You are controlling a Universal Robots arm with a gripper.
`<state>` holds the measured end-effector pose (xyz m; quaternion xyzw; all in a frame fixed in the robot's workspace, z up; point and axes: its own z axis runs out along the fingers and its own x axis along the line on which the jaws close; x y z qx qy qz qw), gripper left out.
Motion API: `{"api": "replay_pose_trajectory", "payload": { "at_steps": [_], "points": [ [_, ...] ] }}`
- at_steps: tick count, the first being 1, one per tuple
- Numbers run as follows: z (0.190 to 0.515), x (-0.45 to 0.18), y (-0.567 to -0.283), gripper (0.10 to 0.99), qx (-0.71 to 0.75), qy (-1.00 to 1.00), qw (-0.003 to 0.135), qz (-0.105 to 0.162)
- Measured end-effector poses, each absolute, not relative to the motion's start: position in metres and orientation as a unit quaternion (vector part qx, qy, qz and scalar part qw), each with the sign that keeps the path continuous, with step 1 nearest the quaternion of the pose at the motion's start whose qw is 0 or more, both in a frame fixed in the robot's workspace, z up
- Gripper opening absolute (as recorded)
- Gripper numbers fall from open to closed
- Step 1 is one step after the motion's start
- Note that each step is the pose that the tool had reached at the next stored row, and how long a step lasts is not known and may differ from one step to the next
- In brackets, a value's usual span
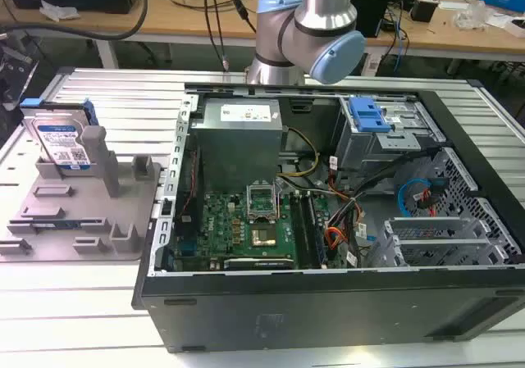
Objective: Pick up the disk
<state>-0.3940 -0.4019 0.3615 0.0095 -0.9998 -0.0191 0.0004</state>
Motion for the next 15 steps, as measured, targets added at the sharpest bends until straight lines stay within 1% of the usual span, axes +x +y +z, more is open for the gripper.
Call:
{"api": "replay_pose_trajectory", "payload": {
  "at_steps": [10, 13, 15],
  "points": [
    [0.3615, -0.3941, -0.4019, 0.106, 0.011, -1.0, 0.0, -0.019],
    [0.3614, -0.3939, -0.4019, 0.106, 0.035, -0.999, 0.001, -0.019],
    [0.3613, -0.3938, -0.4019, 0.106, 0.08, -0.997, 0.002, -0.019]
  ]
}}
